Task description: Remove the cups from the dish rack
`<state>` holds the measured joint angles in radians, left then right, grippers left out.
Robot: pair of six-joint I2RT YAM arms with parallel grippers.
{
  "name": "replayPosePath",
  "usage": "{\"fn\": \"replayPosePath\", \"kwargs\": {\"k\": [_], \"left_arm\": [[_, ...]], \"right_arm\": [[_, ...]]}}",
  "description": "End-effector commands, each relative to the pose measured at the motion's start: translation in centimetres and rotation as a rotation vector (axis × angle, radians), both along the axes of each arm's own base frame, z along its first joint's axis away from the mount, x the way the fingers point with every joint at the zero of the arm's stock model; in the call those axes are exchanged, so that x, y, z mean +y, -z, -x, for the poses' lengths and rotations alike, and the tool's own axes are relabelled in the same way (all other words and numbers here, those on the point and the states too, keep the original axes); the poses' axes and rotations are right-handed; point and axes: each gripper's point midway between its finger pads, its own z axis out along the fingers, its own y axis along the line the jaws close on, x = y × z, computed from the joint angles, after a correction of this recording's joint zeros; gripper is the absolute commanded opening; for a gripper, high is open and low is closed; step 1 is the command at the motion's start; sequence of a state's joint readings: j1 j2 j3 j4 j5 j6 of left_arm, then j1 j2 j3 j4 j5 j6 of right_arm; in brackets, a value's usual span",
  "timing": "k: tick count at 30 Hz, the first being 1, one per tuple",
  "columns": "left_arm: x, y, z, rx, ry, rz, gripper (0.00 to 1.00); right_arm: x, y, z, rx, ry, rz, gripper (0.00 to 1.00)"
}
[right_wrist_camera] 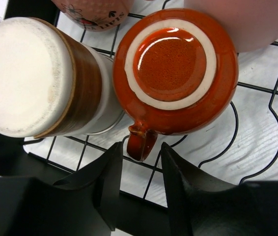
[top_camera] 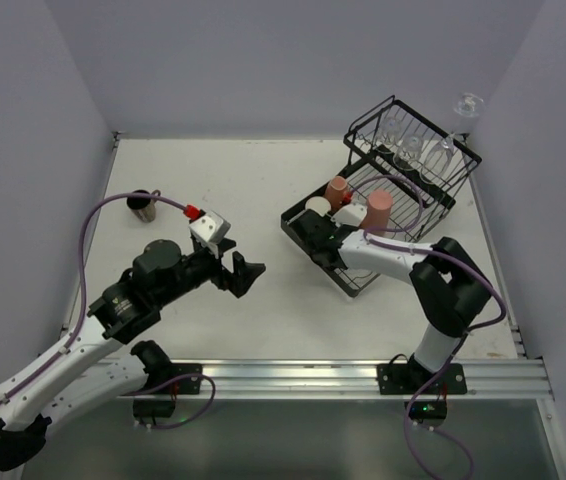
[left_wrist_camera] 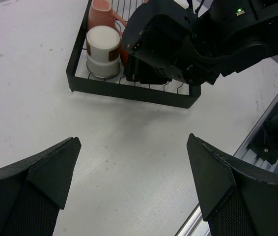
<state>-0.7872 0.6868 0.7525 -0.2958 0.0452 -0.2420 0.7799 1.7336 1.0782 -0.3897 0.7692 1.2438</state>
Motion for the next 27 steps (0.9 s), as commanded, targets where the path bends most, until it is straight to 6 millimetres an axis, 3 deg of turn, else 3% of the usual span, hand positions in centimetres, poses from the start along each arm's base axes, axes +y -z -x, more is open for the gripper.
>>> {"fn": "replayPosePath", "kwargs": {"k": [1,7,12,17,23,27], "left_arm": [[0.0,-0.4,-0.1,-0.030,-0.004,-0.005,1.00],[0.1,-0.6,-0.2,-0.039,-0.010,0.002,1.00],[0.0,-0.3,-0.4,-0.030,-0.008,-0.003,1.00],[0.2,-0.1,-0.8,-0.024,-0.022,-0.008,1.00],[0.2,0.3,-1.2,-0.011,-0.031,-0.015,1.00],[0.2,0.5,-1.4,-0.006,-0.032,-0.020,1.00]], "right_arm": [[-1.0,-0.3,-0.2,-0.028,0.073,0.028,0.38],[-2.7,-0.3,1.7,-0.035,0.083,0.036,0.30],[-2.8,-1.3,2.3,-0.048,0.037,0.065,0.28],[-3.5,-0.7,2.4,-0.032,0.013,0.137,0.46],[-3.8,0.4,2.0,0.001,-0.002,0.198,0.45],[-3.7,0.5,1.3,0.004,-0.018,0.214,0.38]]}}
